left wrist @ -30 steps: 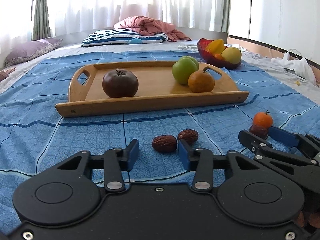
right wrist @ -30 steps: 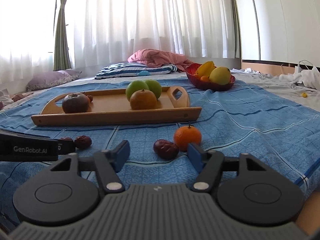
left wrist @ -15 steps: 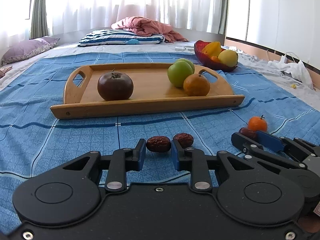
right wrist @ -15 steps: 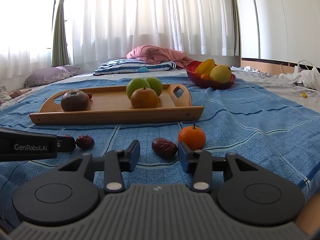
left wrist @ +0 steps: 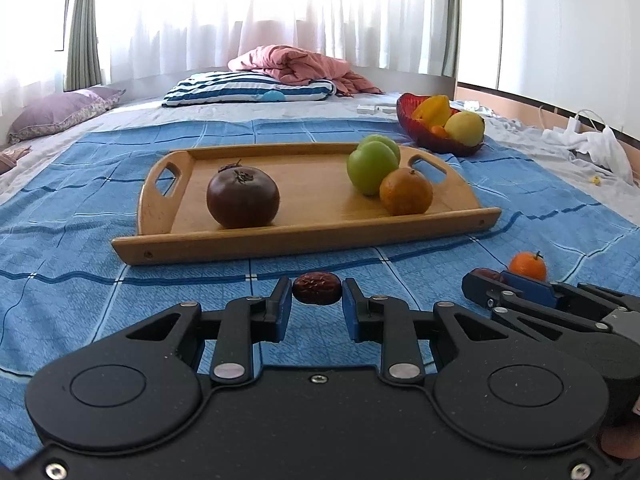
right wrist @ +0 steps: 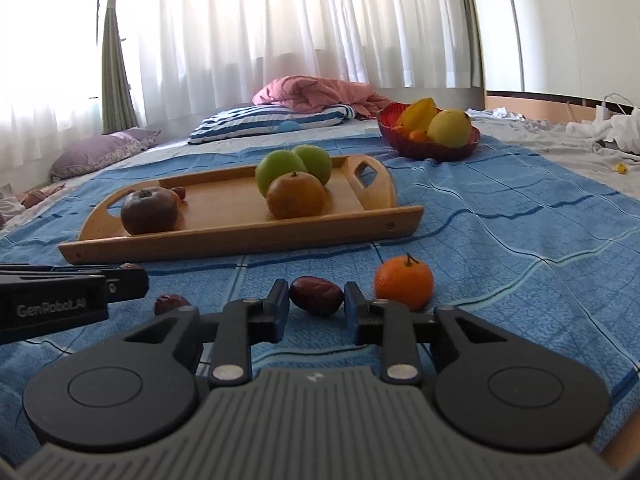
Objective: Organize fruits
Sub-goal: 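Carry the date in the left tool while the right tool carries its date over the tray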
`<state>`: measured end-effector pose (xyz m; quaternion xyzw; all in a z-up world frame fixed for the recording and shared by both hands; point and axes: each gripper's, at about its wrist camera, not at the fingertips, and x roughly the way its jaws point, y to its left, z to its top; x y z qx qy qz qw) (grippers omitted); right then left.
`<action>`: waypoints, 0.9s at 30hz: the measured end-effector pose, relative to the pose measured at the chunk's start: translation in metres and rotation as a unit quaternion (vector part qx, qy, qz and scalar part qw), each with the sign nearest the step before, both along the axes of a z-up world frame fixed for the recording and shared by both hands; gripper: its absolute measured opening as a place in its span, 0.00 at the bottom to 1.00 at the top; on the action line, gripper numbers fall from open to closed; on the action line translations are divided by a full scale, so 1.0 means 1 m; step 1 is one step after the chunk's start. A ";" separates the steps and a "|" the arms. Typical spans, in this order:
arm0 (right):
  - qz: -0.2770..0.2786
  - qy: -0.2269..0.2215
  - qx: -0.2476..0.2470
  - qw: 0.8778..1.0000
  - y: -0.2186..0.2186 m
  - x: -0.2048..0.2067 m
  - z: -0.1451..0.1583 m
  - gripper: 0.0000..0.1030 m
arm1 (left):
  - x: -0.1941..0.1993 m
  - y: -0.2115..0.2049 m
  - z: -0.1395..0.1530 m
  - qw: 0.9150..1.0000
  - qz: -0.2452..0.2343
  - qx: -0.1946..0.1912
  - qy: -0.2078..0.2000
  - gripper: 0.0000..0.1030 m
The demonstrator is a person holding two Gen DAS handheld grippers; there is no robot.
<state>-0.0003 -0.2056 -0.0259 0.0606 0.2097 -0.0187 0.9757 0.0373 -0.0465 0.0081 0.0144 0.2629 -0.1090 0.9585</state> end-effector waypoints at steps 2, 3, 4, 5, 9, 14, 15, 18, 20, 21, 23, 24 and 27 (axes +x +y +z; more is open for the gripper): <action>0.008 -0.007 -0.005 1.000 0.003 0.000 0.003 0.32 | 0.002 0.002 0.002 1.000 0.004 0.001 -0.003 0.25; 0.011 -0.013 -0.009 1.000 0.004 -0.001 0.005 0.32 | 0.004 0.004 0.004 1.000 0.006 0.001 -0.006 0.25; 0.014 -0.017 -0.011 1.000 0.005 -0.001 0.007 0.32 | 0.006 0.005 0.006 1.000 0.007 0.000 -0.008 0.25; 0.016 -0.021 -0.012 1.000 0.006 0.000 0.010 0.32 | 0.009 0.007 0.008 1.000 0.008 -0.002 -0.009 0.25; 0.021 -0.037 -0.006 0.999 0.006 0.007 0.021 0.32 | 0.020 0.015 0.020 1.000 0.015 -0.003 -0.022 0.25; 0.032 -0.056 -0.005 0.998 0.007 0.017 0.036 0.33 | 0.036 0.024 0.034 0.999 0.016 -0.007 -0.030 0.25; 0.035 -0.060 -0.006 0.998 0.007 0.020 0.039 0.33 | 0.040 0.026 0.037 0.999 0.015 -0.009 -0.029 0.25; 0.042 -0.069 -0.004 0.997 0.006 0.029 0.049 0.33 | 0.054 0.035 0.044 0.999 0.011 -0.025 -0.021 0.25; 0.049 -0.068 0.010 0.996 0.002 0.037 0.056 0.33 | 0.065 0.043 0.049 0.999 0.012 -0.036 -0.014 0.25; 0.053 -0.065 0.019 0.996 -0.002 0.042 0.059 0.33 | 0.072 0.048 0.052 0.999 0.014 -0.042 -0.011 0.25; 0.057 -0.062 0.026 0.996 -0.008 0.052 0.066 0.33 | 0.085 0.056 0.058 0.999 0.019 -0.051 -0.005 0.25; 0.057 -0.060 0.029 0.996 -0.011 0.057 0.069 0.33 | 0.091 0.060 0.062 0.998 0.020 -0.057 -0.002 0.25; 0.062 -0.051 0.043 0.996 -0.022 0.074 0.080 0.33 | 0.111 0.068 0.072 0.997 0.015 -0.070 0.006 0.25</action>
